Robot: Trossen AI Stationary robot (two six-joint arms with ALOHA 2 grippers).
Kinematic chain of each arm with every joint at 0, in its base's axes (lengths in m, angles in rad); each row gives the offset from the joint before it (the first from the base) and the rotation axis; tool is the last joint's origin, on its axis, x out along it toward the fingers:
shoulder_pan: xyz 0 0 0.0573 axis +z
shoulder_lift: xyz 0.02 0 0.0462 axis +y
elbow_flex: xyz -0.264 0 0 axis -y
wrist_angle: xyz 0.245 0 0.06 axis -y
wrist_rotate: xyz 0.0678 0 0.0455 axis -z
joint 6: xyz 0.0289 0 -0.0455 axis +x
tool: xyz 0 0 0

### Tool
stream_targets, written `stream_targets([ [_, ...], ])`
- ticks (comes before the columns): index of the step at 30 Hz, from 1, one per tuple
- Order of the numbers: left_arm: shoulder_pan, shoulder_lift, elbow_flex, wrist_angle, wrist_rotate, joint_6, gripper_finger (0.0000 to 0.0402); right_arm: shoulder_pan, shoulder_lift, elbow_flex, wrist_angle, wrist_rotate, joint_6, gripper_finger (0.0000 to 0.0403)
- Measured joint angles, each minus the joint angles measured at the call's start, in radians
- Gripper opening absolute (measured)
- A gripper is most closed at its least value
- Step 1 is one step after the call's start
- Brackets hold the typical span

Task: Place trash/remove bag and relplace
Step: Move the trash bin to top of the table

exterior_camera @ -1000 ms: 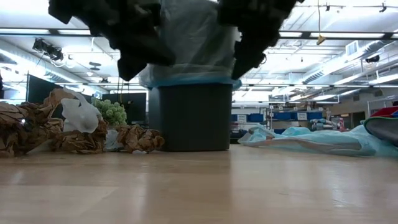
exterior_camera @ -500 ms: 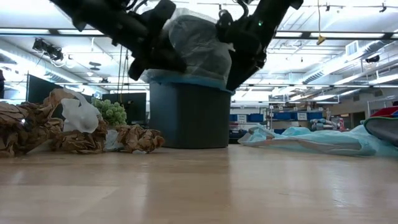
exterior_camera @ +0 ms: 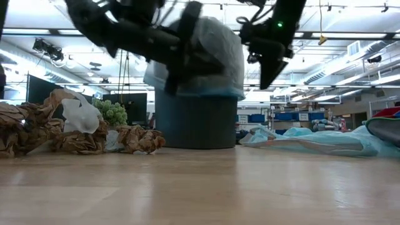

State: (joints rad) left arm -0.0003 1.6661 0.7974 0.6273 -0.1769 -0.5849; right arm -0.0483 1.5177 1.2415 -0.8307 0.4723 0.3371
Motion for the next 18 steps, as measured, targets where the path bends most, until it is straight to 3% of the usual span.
stream_targets([
  [9, 0.008, 0.181, 0.258, -0.041, -0.017, 0.105, 0.0051, -0.006, -0.109, 0.0, -0.079, -0.001, 0.052, 0.0111],
  [18, -0.022, 0.148, 0.368, -0.35, 0.071, 0.189, 0.0051, 0.03, -0.249, 0.0, -0.144, -0.041, 0.092, 0.0111],
])
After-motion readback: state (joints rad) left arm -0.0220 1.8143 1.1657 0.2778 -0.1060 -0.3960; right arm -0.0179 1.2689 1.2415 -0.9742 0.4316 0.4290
